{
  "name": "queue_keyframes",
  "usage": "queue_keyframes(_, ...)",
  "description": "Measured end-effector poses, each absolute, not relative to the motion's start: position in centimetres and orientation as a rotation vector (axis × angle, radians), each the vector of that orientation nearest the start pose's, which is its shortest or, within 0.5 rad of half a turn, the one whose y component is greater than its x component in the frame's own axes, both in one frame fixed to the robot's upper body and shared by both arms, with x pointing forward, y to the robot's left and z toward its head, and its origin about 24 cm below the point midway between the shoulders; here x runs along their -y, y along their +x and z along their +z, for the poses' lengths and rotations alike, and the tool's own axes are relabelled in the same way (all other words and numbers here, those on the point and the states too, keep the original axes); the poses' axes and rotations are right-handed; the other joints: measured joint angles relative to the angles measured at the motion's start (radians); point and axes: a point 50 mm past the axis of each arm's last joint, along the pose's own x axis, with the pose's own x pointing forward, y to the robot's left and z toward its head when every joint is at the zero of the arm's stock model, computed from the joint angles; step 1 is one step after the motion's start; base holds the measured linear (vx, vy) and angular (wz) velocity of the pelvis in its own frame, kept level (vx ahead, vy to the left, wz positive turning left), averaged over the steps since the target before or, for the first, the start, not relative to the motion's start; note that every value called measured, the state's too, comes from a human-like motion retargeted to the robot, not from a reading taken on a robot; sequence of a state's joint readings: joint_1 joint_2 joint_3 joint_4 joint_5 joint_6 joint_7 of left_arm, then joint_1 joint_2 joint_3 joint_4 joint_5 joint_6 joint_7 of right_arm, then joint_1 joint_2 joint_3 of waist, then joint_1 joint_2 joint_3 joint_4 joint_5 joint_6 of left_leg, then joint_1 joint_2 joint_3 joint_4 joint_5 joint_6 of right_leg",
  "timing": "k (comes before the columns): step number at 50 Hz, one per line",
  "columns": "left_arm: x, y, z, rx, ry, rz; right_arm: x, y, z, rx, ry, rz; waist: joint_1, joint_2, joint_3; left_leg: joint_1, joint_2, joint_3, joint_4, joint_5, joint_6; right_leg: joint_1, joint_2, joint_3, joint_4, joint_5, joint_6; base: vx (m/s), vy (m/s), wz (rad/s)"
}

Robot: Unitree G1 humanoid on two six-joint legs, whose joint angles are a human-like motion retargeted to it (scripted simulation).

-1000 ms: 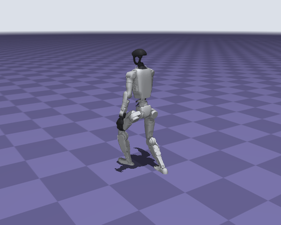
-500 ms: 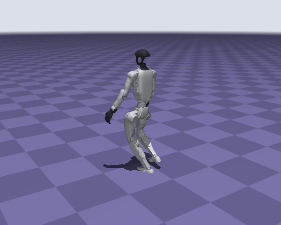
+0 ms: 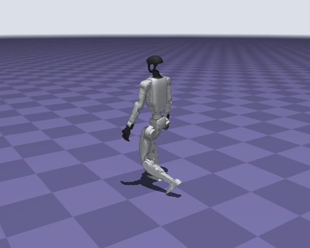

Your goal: Walk

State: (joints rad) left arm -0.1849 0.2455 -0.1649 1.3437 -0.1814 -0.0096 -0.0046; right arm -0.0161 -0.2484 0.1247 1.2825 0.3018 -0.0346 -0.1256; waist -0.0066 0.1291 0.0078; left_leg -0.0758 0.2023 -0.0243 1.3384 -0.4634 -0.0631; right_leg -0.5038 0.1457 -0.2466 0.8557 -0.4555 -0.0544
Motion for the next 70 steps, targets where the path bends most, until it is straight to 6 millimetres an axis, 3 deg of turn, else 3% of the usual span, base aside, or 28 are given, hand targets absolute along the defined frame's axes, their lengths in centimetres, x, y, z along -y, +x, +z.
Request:
queue_keyframes(3,-23.6,13.1,-15.2,-1.177,0.167,0.116,25.4,9.7,-15.5,-1.176,-0.159,-0.335,0.026,0.036,0.01,-0.109,0.101,0.007,0.176,0.091,0.011,0.067,0.062,-0.001,-0.04,-0.028,-0.036,0.48,-0.13,-0.11)
queue_keyframes(8,-23.5,13.1,-15.2,-1.16,0.156,0.125,26.3,11.9,-14.6,-1.116,-0.222,-0.305,0.087,0.039,0.019,-0.305,0.159,0.058,0.256,-0.073,0.108,0.201,0.087,0.033,-0.124,-0.077,-0.035,0.5,-0.12,-0.09)
queue_keyframes(12,-23.4,12.9,-15.2,-1.144,0.139,0.151,26.1,14.1,-13.8,-1.045,-0.226,-0.287,0.124,0.017,0.025,-0.424,0.107,0.129,0.098,-0.193,0.136,0.3,0.059,0.071,-0.17,-0.128,-0.016,0.51,-0.08,-0.15)
queue_keyframes(15,-23.3,12.3,-15.4,-1.153,0.127,0.17,25.6,15.9,-13.2,-0.986,-0.221,-0.272,0.134,-0.01,0.024,-0.487,0.043,0.182,-0.101,-0.217,0.125,0.353,0.022,0.091,-0.19,-0.172,0.002,0.52,-0.05,-0.08)
queue_keyframes(21,-23.1,10.6,-16.0,-1.203,0.135,0.174,24.0,19.1,-12.0,-0.882,-0.232,-0.217,0.113,-0.074,-0.006,-0.585,-0.105,0.246,-0.503,-0.157,0.084,0.384,-0.068,0.09,-0.169,-0.255,0.031,0.49,0.02,0.13)
queue_keyframes(24,-23.4,10.1,-16.1,-1.222,0.137,0.182,23.4,20.3,-11.5,-0.846,-0.239,-0.194,0.104,-0.112,-0.036,-0.58,-0.174,0.279,-0.674,-0.105,0.09,0.385,-0.111,0.098,-0.149,-0.293,0.041,0.53,0.07,0.1)
queue_keyframes(29,-24.0,8.6,-16.3,-1.269,0.112,0.239,22.7,20.1,-11.7,-0.848,-0.235,-0.175,0.112,-0.149,-0.062,-0.603,-0.188,0.303,-0.549,-0.075,0.131,0.4,-0.169,0.104,-0.017,-0.331,0.053,0.54,0.08,-0.23)
queue_keyframes(32,-24.7,8.1,-16.2,-1.291,0.084,0.289,22.5,19.2,-12.3,-0.882,-0.23,-0.168,0.108,-0.19,-0.077,-0.566,-0.231,0.319,-0.502,-0.073,0.176,0.415,-0.232,0.119,0.095,-0.288,0.086,0.57,0.12,-0.05)
queue_keyframes(37,-25.6,9.3,-15.8,-1.268,0.058,0.335,22.5,17.2,-13.4,-0.954,-0.204,-0.153,0.054,-0.31,-0.058,-0.386,-0.427,0.345,-0.619,-0.091,0.271,0.364,-0.449,0.175,0.441,0.046,0.192,0.5,0.14,0.36)
queue_keyframes(40,-26.2,11.6,-15.0,-1.21,0.098,0.331,22.9,16.4,-13.7,-0.981,-0.181,-0.178,0.007,-0.339,-0.047,-0.292,-0.507,0.312,-0.689,-0.099,0.301,0.262,-0.532,0.217,0.638,0.134,0.179,0.49,0.1,0.53)
queue_keyframes(45,-26.4,16.0,-13.4,-1.096,0.198,0.302,23.8,14.3,-14.4,-1.034,-0.165,-0.265,-0.077,-0.326,-0.021,-0.153,-0.559,0.225,-0.723,-0.145,0.296,0.09,-0.609,0.222,0.752,-0.068,0.077,0.52,0.02,0.52)
queue_keyframes(50,-25.5,21.1,-11.1,-0.944,0.267,0.26,24.3,12.0,-15.1,-1.102,-0.153,-0.345,-0.115,-0.259,0.019,-0.003,-0.509,0.127,-0.755,-0.215,0.275,-0.061,-0.524,0.17,0.559,-0.171,0.047,0.55,-0.08,0.39)
queue_keyframes(55,-23.8,24.4,-9.4,-0.812,0.3,0.193,24.4,9.1,-16.0,-1.206,-0.121,-0.418,-0.097,-0.198,0.029,0.065,-0.41,0.077,-0.714,-0.293,0.262,-0.148,-0.359,0.131,0.168,-0.127,0.123,0.56,-0.12,0.14)
queue_keyframes(58,-23.0,25.0,-9.1,-0.78,0.308,0.159,24.6,7.8,-16.2,-1.243,-0.098,-0.455,-0.075,-0.179,-0.005,0.068,-0.38,0.058,-0.715,-0.309,0.248,-0.181,-0.279,0.144,-0.055,-0.082,0.16,0.55,-0.15,0.08)
queue_keyframes(61,-22.6,23.9,-10.0,-0.81,0.289,0.152,24.8,6.9,-16.3,-1.266,-0.086,-0.485,-0.069,-0.179,-0.018,0.088,-0.354,0.059,-0.646,-0.335,0.234,-0.193,-0.252,0.164,-0.036,-0.046,0.158,0.56,-0.14,0.21)
queue_keyframes(65,-22.7,20.2,-12.3,-0.935,0.235,0.187,25.2,6.4,-16.3,-1.275,-0.098,-0.507,-0.07,-0.153,-0.009,0.117,-0.278,0.046,-0.431,-0.342,0.19,-0.162,-0.197,0.16,0.131,-0.026,0.106,0.58,-0.14,0.07)
queue_keyframes(67,-23.1,18.1,-13.3,-1.012,0.212,0.212,25.5,6.8,-16.1,-1.265,-0.124,-0.502,-0.067,-0.099,-0.007,0.092,-0.184,0.036,-0.264,-0.261,0.126,-0.121,-0.126,0.12,0.147,-0.046,0.058,0.54,-0.14,-0.12)
queue_keyframes(70,-23.2,15.5,-14.5,-1.102,0.19,0.228,26.3,8.0,-15.6,-1.225,-0.173,-0.484,-0.048,0.005,0.006,0.004,-0.005,0.024,0.003,-0.047,0.038,-0.037,0.005,0.056,0.082,-0.046,-0.009,0.47,-0.13,-0.09)
